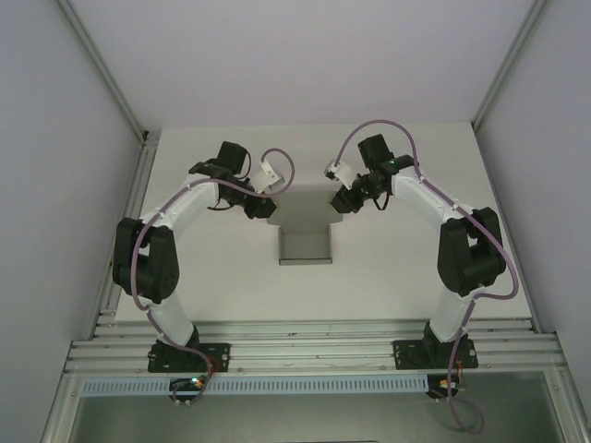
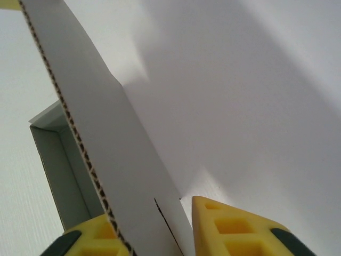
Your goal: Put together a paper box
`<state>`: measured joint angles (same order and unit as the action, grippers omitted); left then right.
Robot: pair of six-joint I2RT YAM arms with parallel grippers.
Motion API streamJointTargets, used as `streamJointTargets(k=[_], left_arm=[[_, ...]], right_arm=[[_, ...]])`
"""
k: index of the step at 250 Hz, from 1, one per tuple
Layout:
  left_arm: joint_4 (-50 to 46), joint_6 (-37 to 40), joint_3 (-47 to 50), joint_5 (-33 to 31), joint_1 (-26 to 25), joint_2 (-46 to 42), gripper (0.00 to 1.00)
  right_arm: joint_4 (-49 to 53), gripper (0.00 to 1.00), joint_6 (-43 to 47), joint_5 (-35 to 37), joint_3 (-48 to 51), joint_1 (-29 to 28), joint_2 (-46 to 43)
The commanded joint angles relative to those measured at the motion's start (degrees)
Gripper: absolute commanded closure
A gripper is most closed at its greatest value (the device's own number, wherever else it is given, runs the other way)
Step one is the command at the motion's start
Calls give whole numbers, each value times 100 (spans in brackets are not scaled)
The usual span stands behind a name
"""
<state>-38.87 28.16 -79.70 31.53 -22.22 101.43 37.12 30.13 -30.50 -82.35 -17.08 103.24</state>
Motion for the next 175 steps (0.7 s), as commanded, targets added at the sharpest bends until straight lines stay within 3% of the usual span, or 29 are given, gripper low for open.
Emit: streamJointTargets(k=[1, 28, 56, 95, 135, 175], left_arm=[[-137, 92, -125, 54, -73, 16, 82], [-58, -37, -101, -107, -133, -29, 100], [344, -511, 26, -738, -371, -177, 100], [822, -1770, 62, -2140, -795, -416, 100], [664, -2750, -279, -3385, -1215, -237, 100], [810, -4070, -594, -3807, -1278, 125, 100]], right_arm=[[318, 85, 66, -202, -154, 2, 39], [340, 96, 23, -249, -155, -5, 13], [-21, 100, -485, 220, -36, -116, -153], [-660, 100, -2485, 2302, 54, -383, -463], [-1161, 99, -3677, 3027, 83, -572, -712], [-1823, 99, -5402, 3653, 274, -726, -704]])
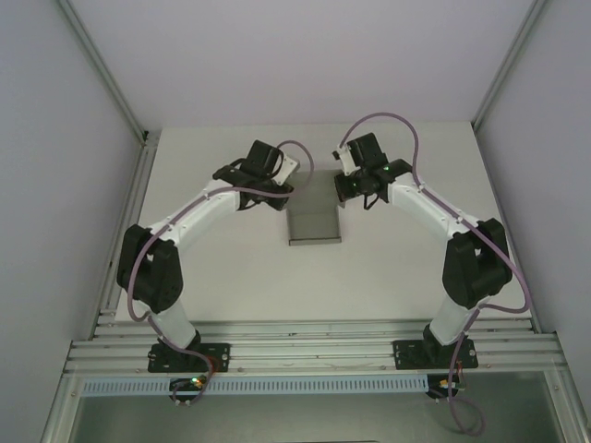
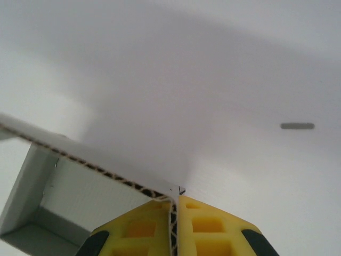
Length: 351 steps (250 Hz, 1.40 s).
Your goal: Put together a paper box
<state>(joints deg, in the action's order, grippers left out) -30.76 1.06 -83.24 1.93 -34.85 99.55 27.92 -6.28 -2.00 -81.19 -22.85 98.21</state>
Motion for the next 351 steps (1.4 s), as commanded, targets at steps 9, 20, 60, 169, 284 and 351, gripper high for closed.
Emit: streamJointTargets(k=[9, 20, 60, 169, 284, 351], left_arm=[[95, -1666, -258, -910, -37, 379, 100], [250, -2013, -254, -988, -59, 449, 100], [719, -2830, -157, -1181, -169, 569, 100], [1587, -2699, 934, -1215, -423, 370, 100], [2273, -3500, 1855, -979, -682, 173, 100], [2542, -3675, 2102, -826, -843, -93, 100]], right_arm=[[-1033, 98, -2130, 1008, 230, -215, -171], [-1193, 98, -2524, 1217, 295, -282, -122], [-1602, 98, -3616, 2042, 508, -543, 24], [-2196, 93, -4086, 3012, 1101, -996, 326], [-2465, 98, -4215, 3108, 2240, -1430, 229], [-2852, 99, -3824, 3004, 2702, -1484, -31]])
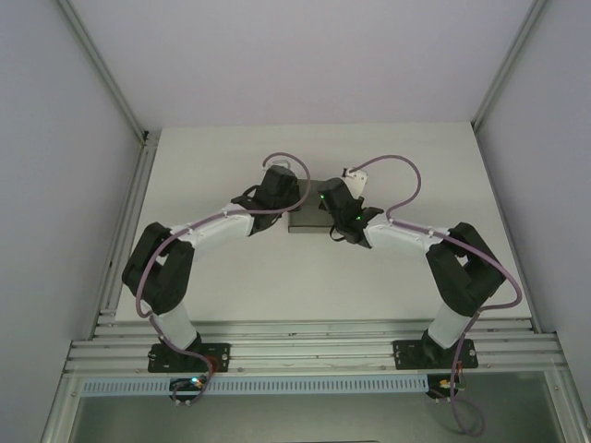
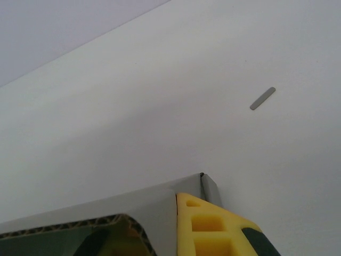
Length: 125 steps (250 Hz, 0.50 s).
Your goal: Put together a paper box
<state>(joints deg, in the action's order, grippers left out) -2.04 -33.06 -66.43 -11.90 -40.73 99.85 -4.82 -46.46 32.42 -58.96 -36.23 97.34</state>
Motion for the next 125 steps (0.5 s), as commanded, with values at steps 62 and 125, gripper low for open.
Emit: streamJointTargets(k=[62, 125], left_arm=[[929, 355, 1984, 1049, -398, -709, 87], [1105, 205, 1808, 1661, -461, -462, 93]], right_arm=[[121, 100, 590, -521, 1106, -174, -234], [61, 100, 497, -533, 1264, -350, -202]])
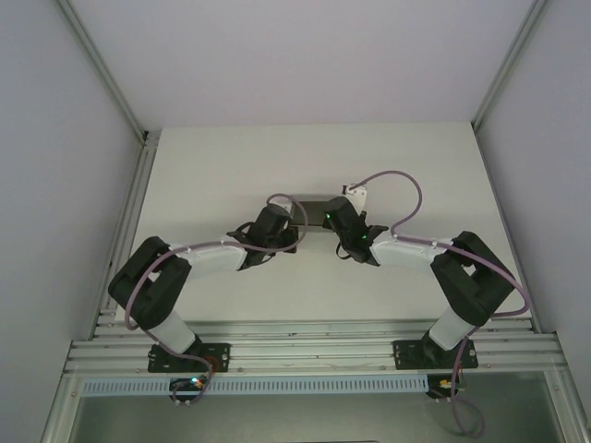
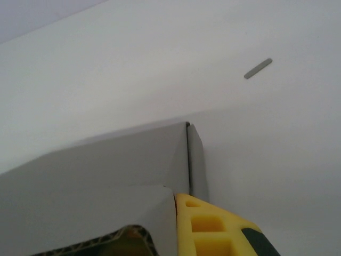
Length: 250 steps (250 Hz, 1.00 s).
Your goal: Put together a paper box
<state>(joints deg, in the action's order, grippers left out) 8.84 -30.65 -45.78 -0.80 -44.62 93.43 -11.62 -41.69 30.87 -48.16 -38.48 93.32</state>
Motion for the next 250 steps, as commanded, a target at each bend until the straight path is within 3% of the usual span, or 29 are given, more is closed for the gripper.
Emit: streamJointTargets(k=[1, 16, 26, 40, 75, 98, 117, 148, 171, 191, 250], left_arm=[[6, -32, -261, 548, -68, 178, 93], [-184, 49, -218, 450, -74, 26, 92], [-308, 65, -100, 290, -73, -203, 86], [-519, 91, 77, 91, -78, -646, 65], [-1753, 148, 143, -430, -100, -1972, 32], [-2754, 174, -184, -848, -36, -2640, 1], [-3167, 144, -472, -882, 252, -2833, 0], [-3128, 59, -993, 334, 1284, -2283, 0], [-2670, 355, -1486, 1152, 1766, -1440, 0], [-2403, 799, -2176, 1965, 1941, -523, 0], [-3410, 1897, -4377, 3149, 1981, 2018, 0]], right_arm=[[745, 100, 21, -370, 189, -129, 198], [754, 100, 90, -294, 231, -134, 158], [716, 100, 219, -277, 274, -145, 130], [697, 100, 376, -262, 331, -138, 112], [707, 100, 724, -180, 508, -164, 121], [531, 100, 1047, -301, 660, -164, 173], [304, 100, 1358, -486, 778, -160, 213], [60, 100, 1895, -720, 861, -160, 322], [102, 100, 2091, -829, 773, -147, 452], [153, 100, 2209, -842, 680, -141, 551], [75, 100, 2381, -1164, 659, -32, 574]])
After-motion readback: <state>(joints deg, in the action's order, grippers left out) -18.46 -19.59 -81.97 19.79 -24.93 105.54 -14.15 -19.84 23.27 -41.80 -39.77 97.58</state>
